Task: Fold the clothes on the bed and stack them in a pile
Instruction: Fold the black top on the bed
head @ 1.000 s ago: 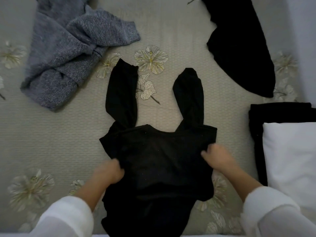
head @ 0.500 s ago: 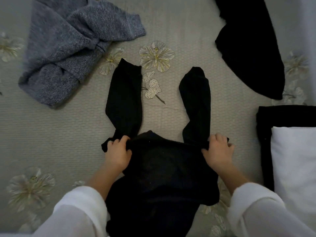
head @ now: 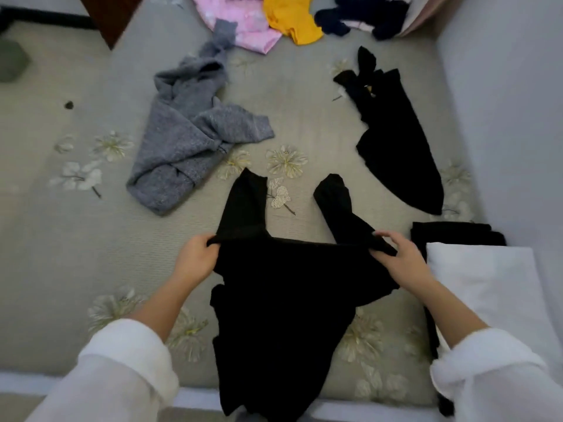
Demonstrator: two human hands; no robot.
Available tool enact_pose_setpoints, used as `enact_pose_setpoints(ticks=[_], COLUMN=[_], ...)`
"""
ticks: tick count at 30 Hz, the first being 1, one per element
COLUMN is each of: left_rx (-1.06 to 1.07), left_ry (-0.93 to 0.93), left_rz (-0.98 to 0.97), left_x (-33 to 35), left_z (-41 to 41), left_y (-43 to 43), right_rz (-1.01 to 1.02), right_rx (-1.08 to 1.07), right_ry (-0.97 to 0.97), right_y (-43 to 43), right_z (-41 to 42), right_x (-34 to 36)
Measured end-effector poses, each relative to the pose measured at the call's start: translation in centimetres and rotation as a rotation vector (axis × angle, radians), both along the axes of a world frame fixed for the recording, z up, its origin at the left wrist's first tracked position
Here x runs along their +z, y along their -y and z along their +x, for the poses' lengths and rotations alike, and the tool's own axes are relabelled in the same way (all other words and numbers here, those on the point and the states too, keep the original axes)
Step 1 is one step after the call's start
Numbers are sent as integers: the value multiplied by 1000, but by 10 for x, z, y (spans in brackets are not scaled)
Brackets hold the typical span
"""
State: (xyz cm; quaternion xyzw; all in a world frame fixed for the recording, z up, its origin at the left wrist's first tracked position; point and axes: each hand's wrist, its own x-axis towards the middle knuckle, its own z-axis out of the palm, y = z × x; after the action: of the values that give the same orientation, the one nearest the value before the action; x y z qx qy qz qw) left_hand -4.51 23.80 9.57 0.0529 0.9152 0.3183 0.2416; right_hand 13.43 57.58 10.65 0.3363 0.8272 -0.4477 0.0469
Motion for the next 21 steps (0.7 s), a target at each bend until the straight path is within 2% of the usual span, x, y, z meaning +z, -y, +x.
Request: enact_pose_setpoints(ticks=[4, 9, 12, 14, 15, 18, 19, 20, 21], left_rx=[-79, -112, -48, -42, -3, 226, 266, 294, 309], left_ry=[-207, -445, -400, -304, -207, 178, 232, 244, 218], left_rz=[-69, -388, -433, -338, -214, 262, 384, 481, 547], left_x=[57, 119, 152, 171, 179, 202, 208, 214, 219], left_z=[-15, -42, -52, -57, -59, -59, -63, -69, -76], left_y=[15, 28, 32, 31, 29, 15, 9, 4, -2], right_rz=[-98, -9, 42, 161, 260, 576, 622, 586, 428], right_rx=[130, 307, 515, 609, 612, 427, 337, 224, 62], right_ry=[-2, 99, 196, 273, 297, 298, 266, 200, 92], right_y=[-8, -23, -29, -33, -35, -45, -47, -49, -51], right_z=[2, -8, -14, -24, -29, -50, -55, -61, -67], right_x=[74, 143, 172, 182, 184, 188, 191, 196, 202])
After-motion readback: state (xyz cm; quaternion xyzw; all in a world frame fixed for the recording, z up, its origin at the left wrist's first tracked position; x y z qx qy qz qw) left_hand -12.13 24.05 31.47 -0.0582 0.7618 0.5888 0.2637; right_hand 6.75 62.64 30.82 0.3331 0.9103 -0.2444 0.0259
